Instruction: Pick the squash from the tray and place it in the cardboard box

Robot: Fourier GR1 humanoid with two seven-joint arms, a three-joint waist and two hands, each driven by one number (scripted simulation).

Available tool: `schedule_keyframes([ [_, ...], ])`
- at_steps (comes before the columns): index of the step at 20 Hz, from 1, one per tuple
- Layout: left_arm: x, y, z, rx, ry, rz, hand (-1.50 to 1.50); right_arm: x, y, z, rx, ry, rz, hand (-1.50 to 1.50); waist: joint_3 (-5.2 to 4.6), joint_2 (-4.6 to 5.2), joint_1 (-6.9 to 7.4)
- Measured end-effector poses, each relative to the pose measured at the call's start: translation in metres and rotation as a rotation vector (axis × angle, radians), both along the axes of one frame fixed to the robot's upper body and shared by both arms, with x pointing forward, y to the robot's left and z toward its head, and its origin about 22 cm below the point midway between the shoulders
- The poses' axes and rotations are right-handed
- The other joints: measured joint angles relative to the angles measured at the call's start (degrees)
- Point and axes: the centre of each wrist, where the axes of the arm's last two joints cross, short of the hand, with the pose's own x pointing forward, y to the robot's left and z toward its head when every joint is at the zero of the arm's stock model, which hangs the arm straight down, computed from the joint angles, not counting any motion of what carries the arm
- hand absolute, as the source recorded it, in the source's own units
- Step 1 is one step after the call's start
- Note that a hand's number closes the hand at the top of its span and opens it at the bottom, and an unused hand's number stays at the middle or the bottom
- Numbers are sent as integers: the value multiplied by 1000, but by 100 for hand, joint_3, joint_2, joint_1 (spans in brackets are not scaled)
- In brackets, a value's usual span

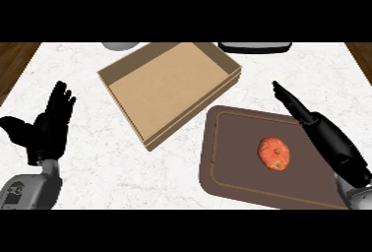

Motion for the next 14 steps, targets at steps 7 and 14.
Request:
schedule_keyframes([
  [7,-13,41,-1,290,74,42,0,8,-31,-7,114,47,119,-150,-13,34,51],
  [14,-20,57,-12,416,151,39,0,-2,-79,-57,26,0,191,-150,13,116,66],
])
